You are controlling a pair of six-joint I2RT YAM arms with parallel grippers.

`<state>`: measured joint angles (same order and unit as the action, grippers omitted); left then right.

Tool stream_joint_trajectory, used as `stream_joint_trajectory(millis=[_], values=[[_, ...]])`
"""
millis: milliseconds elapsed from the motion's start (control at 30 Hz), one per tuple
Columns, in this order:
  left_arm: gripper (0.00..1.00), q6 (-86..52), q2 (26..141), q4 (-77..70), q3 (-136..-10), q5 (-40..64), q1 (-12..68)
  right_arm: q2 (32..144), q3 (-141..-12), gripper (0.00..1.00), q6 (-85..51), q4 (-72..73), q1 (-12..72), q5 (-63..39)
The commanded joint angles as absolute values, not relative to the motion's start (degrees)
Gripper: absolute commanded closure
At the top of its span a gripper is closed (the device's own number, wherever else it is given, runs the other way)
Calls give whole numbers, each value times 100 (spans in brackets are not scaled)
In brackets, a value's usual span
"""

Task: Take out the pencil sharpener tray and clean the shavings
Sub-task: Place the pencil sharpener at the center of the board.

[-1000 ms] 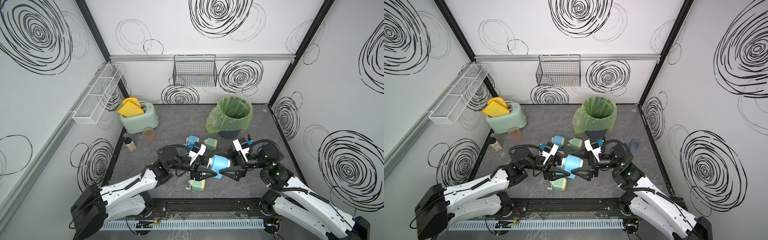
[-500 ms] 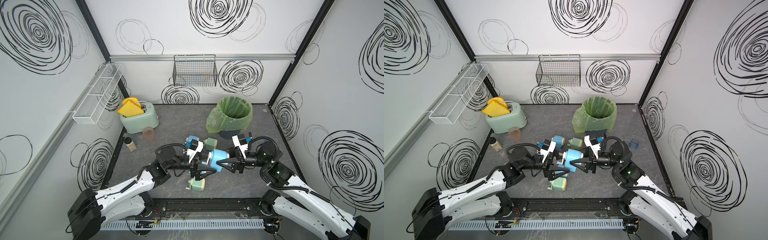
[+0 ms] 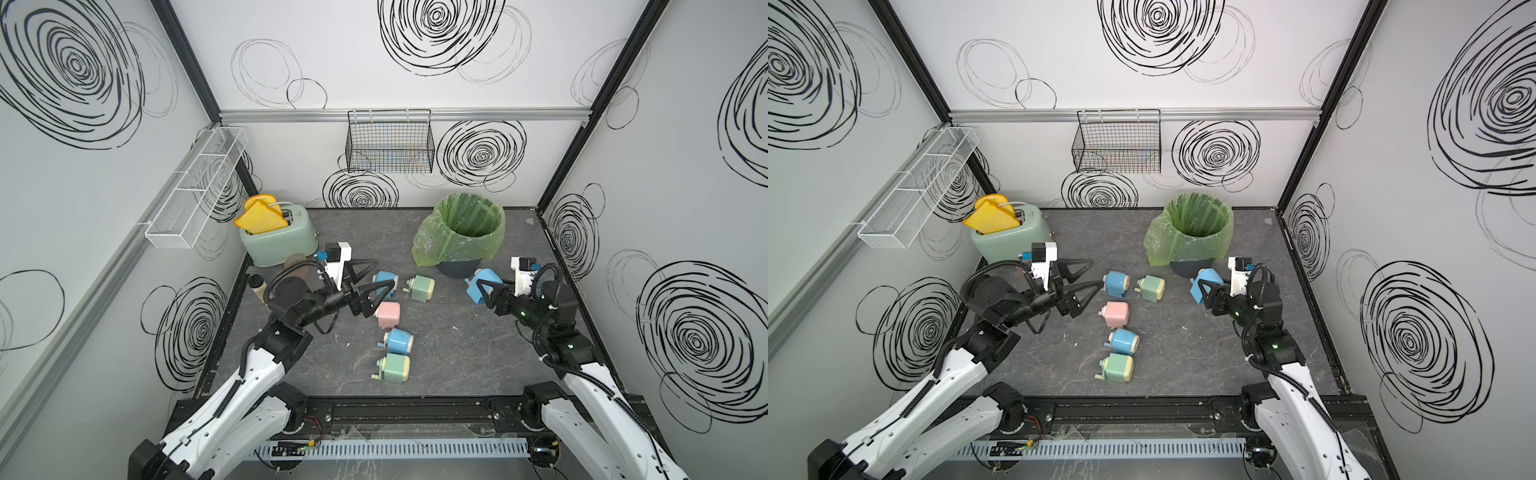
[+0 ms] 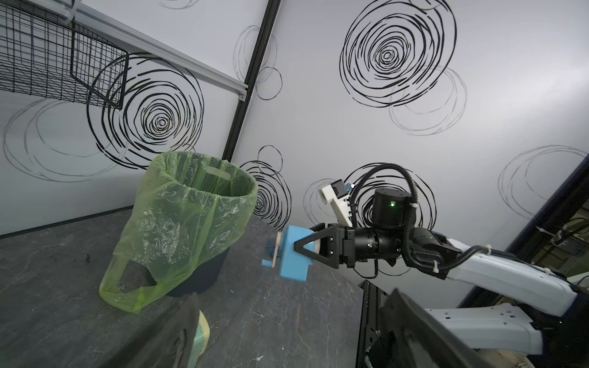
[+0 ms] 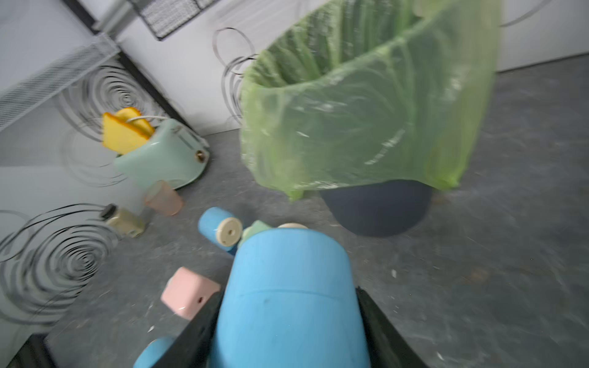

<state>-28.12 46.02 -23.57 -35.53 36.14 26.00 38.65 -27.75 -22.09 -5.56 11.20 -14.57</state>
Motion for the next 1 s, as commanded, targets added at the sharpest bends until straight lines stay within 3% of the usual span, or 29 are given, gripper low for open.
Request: stream_joint_trajectory(millis=[0, 433, 733, 967], values=[[3, -2877, 4543, -2361, -3594, 3701, 2645, 4132, -2476, 63, -2491, -475, 1077, 72], [3, -2909, 4535, -2463, -3507, 3721, 2664, 6574, -2610, 62, -2188, 1558, 794, 2382], [3, -2937, 4597, -2602, -3466, 3702, 2652, 7972, -3154, 59, -1860, 2347, -177, 1686], [3, -2956, 4679, -2662, -3459, 3707, 2628, 8588, -3390, 58, -1761, 2674, -330, 1444]])
